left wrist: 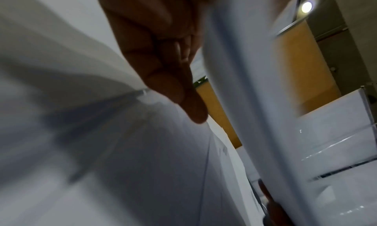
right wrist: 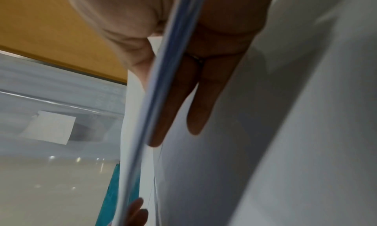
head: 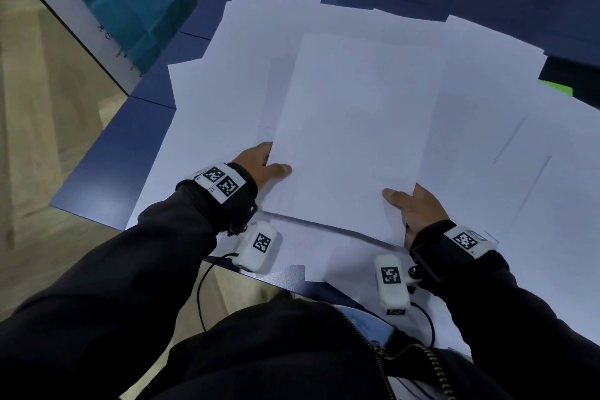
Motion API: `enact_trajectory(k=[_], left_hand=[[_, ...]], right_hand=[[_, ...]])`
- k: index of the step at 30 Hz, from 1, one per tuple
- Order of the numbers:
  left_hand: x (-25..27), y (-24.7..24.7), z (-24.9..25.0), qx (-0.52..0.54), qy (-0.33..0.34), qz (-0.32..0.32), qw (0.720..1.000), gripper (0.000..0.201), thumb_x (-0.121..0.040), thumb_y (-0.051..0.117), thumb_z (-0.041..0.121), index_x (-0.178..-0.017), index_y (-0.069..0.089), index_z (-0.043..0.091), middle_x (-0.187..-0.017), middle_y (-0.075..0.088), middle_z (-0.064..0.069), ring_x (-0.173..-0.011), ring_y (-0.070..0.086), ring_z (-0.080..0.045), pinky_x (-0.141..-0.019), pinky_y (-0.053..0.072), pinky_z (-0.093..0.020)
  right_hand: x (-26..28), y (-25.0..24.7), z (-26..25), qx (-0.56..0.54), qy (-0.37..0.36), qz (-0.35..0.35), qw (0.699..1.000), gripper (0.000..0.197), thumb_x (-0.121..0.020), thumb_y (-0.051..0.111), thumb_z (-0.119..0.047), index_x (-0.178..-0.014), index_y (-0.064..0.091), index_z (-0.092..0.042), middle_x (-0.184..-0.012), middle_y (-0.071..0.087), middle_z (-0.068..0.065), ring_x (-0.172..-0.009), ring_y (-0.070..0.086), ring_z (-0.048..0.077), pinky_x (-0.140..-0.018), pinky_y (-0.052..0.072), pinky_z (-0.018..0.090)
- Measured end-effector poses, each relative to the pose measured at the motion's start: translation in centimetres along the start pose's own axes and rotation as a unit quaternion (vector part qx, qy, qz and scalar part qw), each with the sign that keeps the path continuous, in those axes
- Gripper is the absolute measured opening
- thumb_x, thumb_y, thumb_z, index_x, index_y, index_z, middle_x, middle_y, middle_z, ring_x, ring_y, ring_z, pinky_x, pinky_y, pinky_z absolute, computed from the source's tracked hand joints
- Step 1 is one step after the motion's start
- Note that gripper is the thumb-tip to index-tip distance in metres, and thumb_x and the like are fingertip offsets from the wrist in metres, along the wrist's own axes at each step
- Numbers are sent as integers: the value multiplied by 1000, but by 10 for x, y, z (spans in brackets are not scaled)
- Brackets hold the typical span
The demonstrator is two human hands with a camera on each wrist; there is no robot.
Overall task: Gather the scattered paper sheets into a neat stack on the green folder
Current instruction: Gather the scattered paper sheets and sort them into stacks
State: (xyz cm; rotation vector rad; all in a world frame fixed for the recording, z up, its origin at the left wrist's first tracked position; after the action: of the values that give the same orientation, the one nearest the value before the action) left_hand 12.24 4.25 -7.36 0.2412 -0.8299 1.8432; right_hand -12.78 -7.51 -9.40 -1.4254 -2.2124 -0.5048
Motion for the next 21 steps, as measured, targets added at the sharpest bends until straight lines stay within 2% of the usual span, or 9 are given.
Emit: enact_trajectory(k=[3, 5, 8, 10, 11, 13, 16, 19, 21], left_hand=[[-1, 11, -3, -15, -4, -15, 1000, 85, -66, 64, 49, -137, 37, 11, -134, 53, -4, -122, 50, -24, -109, 36, -41], [-2, 20, -8, -15, -10, -29, 999, 90, -63, 58, 51, -140, 33, 12, -137, 50, -5, -125, 47, -24, -110, 35, -43], [2, 22, -15, -15, -17, -7, 1000, 80, -68, 58, 49, -137, 37, 12, -122, 58, -8, -110, 55, -24, -101, 43, -37], [3, 8, -23, 10, -32, 25, 999, 62, -81, 64, 35, -134, 41, 12, -99, 61, -7, -93, 57, -21, -86, 47, -33], [3, -4, -28, 12, -34, 51, 998, 57, -85, 64, 28, -134, 41, 12, -97, 60, -7, -91, 56, -21, -85, 47, -33], [5, -37, -37, -44, -49, 122, 990, 62, -83, 67, 27, -136, 40, 14, -112, 55, -9, -101, 56, -23, -92, 44, -34], [12, -82, -57, -201, -139, 209, 947, 83, -75, 72, 43, -142, 30, 16, -137, 36, -18, -126, 41, -36, -104, 37, -42], [16, -107, -79, -260, -233, 221, 911, 100, -69, 72, 55, -144, 20, 15, -144, 27, -20, -134, 28, -38, -105, 32, -48], [17, -115, -91, -256, -273, 216, 902, 111, -64, 73, 59, -146, 12, 16, -148, 21, -19, -137, 24, -39, -108, 30, -52]], right_hand=[[4, 5, -1, 33, -12, -17, 999, 12, -88, 59, -7, -90, 66, -17, -82, 73, -4, -84, 66, 17, -79, 52, 33], [5, 7, -4, 116, -36, -22, 992, 8, -88, 62, -13, -91, 64, -20, -88, 68, -6, -85, 64, 11, -74, 46, 23], [-1, -2, 2, 188, -33, 9, 982, 11, -87, 62, -13, -96, 56, -12, -91, 62, -1, -84, 59, 18, -78, 40, 27], [-7, -13, 8, 189, -14, 28, 981, 18, -86, 64, -15, -101, 57, -7, -99, 64, 6, -92, 59, 25, -85, 42, 32], [-8, -17, 9, 194, -6, 34, 980, 23, -85, 65, -16, -104, 58, -5, -104, 65, 8, -96, 60, 26, -89, 44, 35], [-8, -25, 10, 202, 8, 43, 978, 33, -83, 68, -19, -110, 59, -2, -109, 66, 12, -101, 61, 29, -97, 45, 41], [-6, -32, 9, 202, 11, 53, 978, 51, -69, 73, -29, -111, 60, -1, -109, 66, 14, -101, 62, 32, -100, 44, 48], [-7, -36, 13, 197, 15, 53, 979, 26, -78, 70, -19, -98, 64, -4, -104, 67, 14, -95, 63, 30, -95, 46, 42], [-6, -35, 13, 207, 19, 49, 977, 13, -83, 66, -14, -93, 64, -6, -99, 66, 12, -91, 61, 28, -88, 45, 36]])
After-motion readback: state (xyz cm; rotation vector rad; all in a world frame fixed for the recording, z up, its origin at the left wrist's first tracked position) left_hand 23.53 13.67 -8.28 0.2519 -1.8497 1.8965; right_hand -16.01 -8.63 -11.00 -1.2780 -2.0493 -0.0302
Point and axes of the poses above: each hand's wrist, its own x-axis away from the middle knuckle, its own y-axis out of the palm, z = x × y, the point moved 6 cm from there along -x, towards the middle knuckle
